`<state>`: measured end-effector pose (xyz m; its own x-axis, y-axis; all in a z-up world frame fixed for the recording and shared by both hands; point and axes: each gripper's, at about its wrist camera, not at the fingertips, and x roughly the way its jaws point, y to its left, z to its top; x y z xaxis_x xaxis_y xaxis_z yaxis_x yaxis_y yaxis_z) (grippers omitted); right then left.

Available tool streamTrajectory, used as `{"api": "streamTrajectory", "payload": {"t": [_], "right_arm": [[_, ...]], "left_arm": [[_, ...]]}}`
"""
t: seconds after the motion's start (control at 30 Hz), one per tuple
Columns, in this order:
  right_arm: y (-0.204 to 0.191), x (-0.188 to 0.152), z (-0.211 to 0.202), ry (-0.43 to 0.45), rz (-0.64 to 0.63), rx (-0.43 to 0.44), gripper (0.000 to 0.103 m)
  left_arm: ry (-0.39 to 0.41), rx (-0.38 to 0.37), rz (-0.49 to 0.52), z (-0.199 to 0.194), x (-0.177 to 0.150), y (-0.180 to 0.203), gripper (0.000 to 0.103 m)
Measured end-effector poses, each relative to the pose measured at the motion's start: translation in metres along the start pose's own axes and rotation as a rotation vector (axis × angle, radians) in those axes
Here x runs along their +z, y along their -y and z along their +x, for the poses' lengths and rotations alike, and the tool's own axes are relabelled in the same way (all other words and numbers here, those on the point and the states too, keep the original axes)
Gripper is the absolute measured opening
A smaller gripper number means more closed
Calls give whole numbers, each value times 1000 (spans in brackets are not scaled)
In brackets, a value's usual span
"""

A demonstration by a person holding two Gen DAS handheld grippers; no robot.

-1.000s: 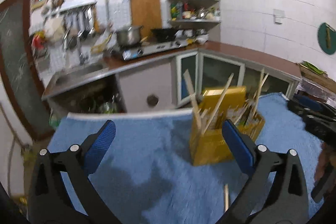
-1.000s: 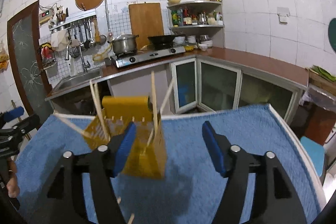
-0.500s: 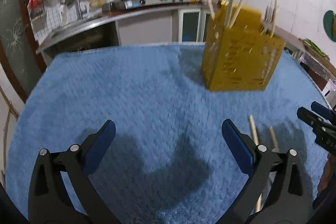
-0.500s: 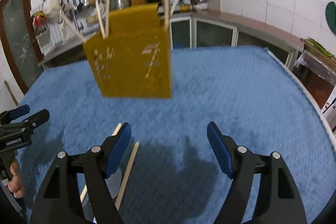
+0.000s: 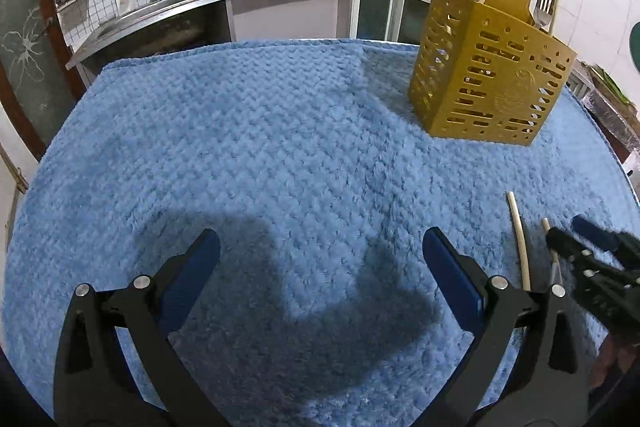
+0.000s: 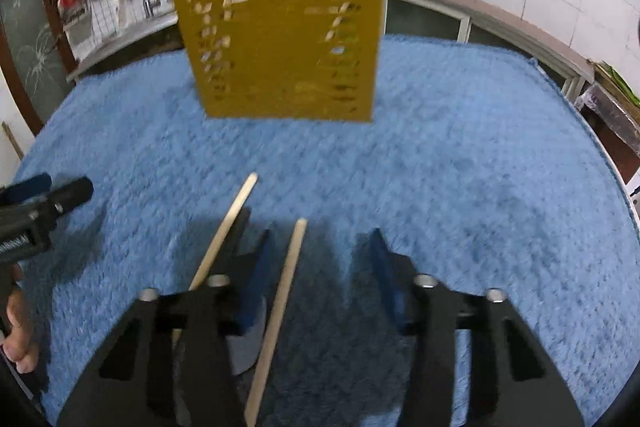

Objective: Organize utensils
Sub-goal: 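Move both tools back toward the last chopsticks on the towel, then grasp a chopstick with the left tool while the right tool grasps another chopstick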

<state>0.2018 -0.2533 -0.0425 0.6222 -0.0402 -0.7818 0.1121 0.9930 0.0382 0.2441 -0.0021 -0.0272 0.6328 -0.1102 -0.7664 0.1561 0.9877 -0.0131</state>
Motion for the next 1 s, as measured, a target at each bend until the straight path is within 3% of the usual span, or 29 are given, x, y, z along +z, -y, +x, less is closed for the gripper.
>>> {"api": "streamTrajectory", "payload": {"t": [0.13,0.3,0.6,0.67,0.83,1.0], "right_arm": [[-8,0,5,-30,-17,0,19],[-18,5,12,-37,-49,-22,10],[17,16,5,-37,12,59,5],[33,19,4,-34,26,50,5],[69,24,5,-18,56,19,6],[95,21,8,-24,95,11,6]], "left_arm": [[5,-3,2,-2,1,0,98],[-3,-26,-8,-3,2,3,98],[-16,-105,-2,-5,4,29,97],[-31,-128,0,-3,6,39,94],[-113,-211,45,12,8,73,71],[-156,-250,75,26,12,102,65]]}}
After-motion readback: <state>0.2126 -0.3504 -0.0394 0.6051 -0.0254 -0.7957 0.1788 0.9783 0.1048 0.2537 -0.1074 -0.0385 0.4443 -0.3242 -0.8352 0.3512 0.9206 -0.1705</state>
